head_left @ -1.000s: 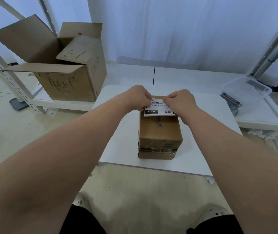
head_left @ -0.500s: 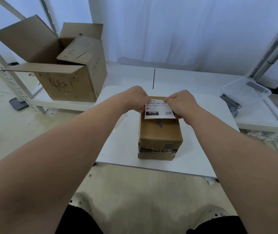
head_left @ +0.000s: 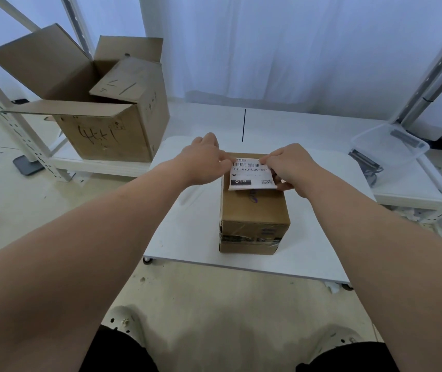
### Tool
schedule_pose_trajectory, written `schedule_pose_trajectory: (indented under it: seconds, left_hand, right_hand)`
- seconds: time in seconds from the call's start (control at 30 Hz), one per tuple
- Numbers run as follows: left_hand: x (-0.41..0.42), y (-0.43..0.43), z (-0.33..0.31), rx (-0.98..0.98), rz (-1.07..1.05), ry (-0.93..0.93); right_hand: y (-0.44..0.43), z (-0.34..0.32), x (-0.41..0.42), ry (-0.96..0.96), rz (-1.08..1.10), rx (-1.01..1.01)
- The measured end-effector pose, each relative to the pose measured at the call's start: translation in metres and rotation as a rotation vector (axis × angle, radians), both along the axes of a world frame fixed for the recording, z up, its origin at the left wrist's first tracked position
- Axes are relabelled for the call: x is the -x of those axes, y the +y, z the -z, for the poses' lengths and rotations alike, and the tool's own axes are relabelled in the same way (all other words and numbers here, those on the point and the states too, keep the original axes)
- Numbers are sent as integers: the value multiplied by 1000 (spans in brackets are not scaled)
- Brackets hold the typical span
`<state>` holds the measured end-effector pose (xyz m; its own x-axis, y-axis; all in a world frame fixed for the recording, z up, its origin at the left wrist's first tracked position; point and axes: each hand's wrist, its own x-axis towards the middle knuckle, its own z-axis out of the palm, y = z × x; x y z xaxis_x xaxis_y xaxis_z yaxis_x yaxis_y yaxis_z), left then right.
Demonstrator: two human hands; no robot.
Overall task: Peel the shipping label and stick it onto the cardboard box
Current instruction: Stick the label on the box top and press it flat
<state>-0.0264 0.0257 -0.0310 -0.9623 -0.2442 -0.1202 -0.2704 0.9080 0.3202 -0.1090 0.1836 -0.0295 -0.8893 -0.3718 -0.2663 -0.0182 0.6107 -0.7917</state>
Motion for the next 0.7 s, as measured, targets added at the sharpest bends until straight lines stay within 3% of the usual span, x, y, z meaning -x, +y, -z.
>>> schedule_pose_trajectory:
  seconds: [0.13, 0.7]
  left_hand:
    - [5, 15, 5, 76, 102, -4]
    - [-12, -14, 11, -94, 100, 50]
  right_hand:
    - [-1, 1, 0, -33, 14, 22]
    - [1, -2, 7, -253, 190, 191]
